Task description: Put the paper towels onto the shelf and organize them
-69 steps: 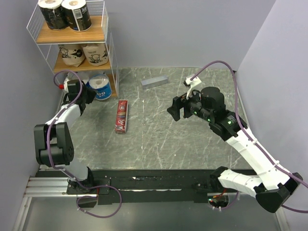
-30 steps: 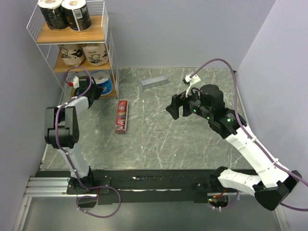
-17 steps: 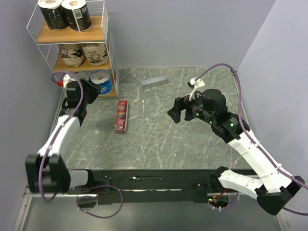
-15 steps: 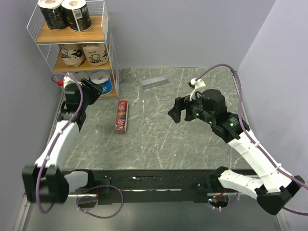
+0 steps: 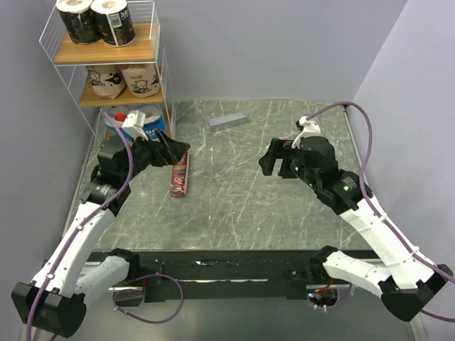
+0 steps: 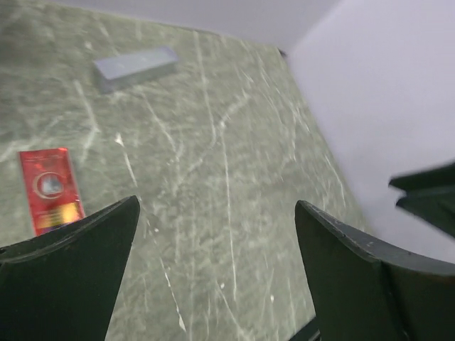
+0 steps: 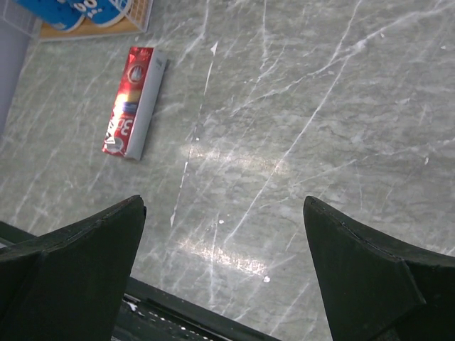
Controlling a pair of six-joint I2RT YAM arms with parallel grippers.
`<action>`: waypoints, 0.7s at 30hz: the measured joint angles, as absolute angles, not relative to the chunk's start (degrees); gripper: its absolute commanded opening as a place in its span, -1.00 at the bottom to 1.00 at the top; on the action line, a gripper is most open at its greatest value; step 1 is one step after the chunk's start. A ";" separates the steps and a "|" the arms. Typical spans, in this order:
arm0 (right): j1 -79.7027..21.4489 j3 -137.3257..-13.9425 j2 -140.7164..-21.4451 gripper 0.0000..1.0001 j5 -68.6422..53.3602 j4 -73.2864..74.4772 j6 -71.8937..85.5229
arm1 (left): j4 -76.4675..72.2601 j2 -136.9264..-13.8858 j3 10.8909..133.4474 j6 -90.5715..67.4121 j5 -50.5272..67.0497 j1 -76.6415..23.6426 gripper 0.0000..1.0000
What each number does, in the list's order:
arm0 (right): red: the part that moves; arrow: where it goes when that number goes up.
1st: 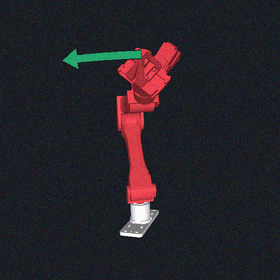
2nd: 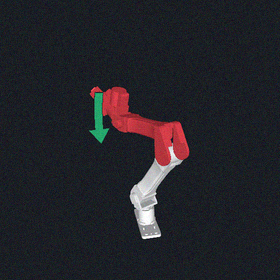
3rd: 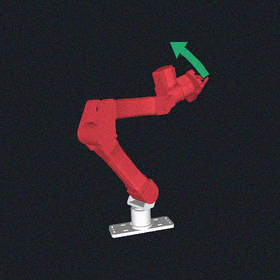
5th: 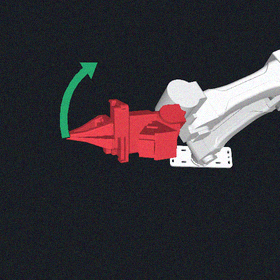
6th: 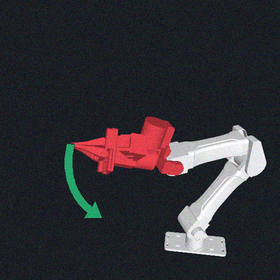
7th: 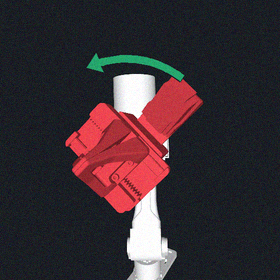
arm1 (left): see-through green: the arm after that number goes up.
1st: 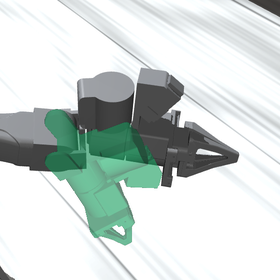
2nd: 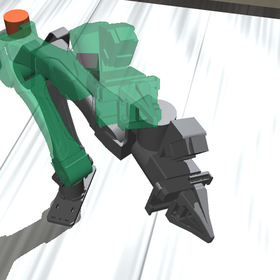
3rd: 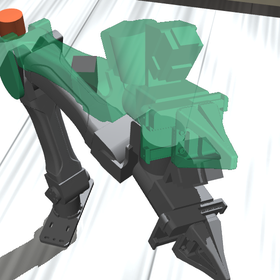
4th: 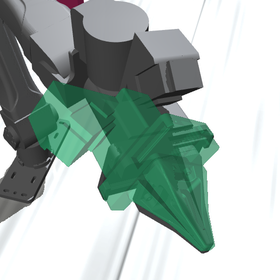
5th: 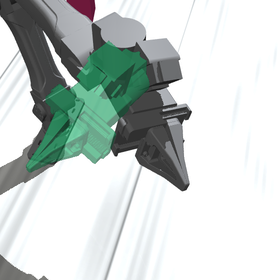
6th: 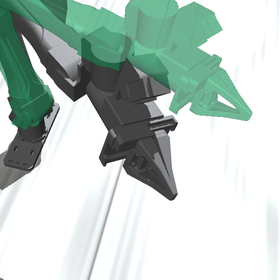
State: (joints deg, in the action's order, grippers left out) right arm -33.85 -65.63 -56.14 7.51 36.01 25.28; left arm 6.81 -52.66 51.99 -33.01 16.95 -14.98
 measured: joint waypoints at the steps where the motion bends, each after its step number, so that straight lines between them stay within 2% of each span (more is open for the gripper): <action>1: -33.85 -65.52 -55.64 0.99 7.75 36.01 25.78 | 7.11 -52.60 51.99 -32.05 17.87 -15.79 0.93; 21: -33.85 -64.01 -50.33 0.99 8.19 31.48 26.46 | 5.21 -48.97 51.75 -27.05 24.16 -18.48 0.93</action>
State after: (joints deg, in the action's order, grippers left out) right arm -33.85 -64.01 -50.33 8.19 31.48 26.46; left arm 5.21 -48.97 51.75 -27.05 24.16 -18.48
